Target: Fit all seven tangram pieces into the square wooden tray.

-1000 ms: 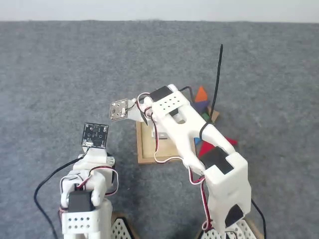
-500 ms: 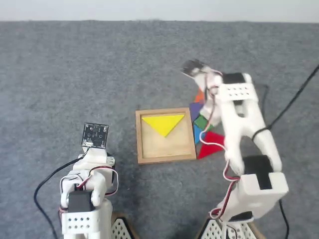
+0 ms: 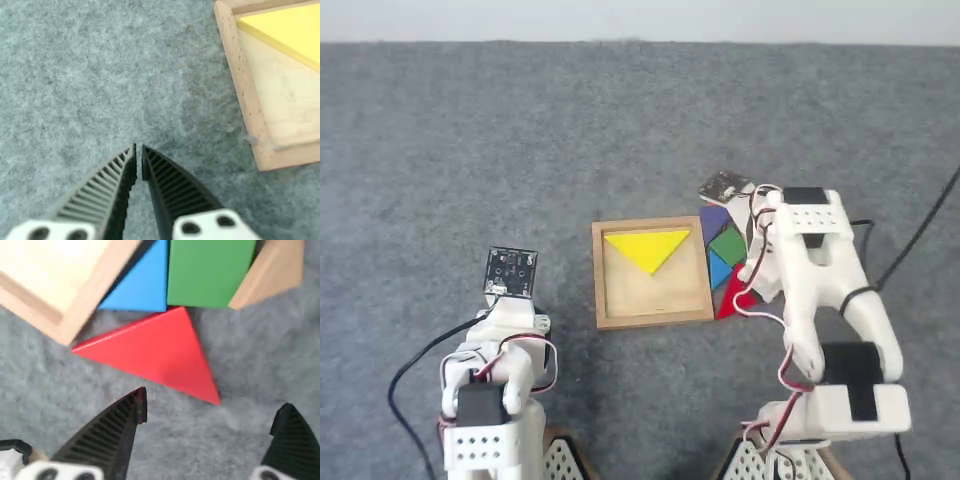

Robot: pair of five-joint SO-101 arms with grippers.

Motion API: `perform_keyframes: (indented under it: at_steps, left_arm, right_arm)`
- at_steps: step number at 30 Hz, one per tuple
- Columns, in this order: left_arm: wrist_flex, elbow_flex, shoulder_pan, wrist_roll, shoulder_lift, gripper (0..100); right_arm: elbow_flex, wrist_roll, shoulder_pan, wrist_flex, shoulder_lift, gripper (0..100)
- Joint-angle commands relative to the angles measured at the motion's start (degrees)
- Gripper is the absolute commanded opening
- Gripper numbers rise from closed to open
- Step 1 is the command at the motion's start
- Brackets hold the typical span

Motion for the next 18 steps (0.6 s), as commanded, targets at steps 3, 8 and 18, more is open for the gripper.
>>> perform_keyframes:
  at_steps: [3, 8, 18]
  left_arm:
    - [0.2, -0.7, 0.2, -0.1, -1.1, 2]
    - [0.2, -0.7, 0.2, -0.1, -1.1, 2]
    - [0.2, -0.7, 0.2, -0.1, -1.1, 2]
  right_arm:
    - [2.6, 27.4, -4.0, -0.7, -6.0, 38.6]
    - [3.7, 34.7, -8.1, -1.8, -6.0, 38.7]
    - [8.8, 44.5, -7.8, -8.9, -1.7, 38.5]
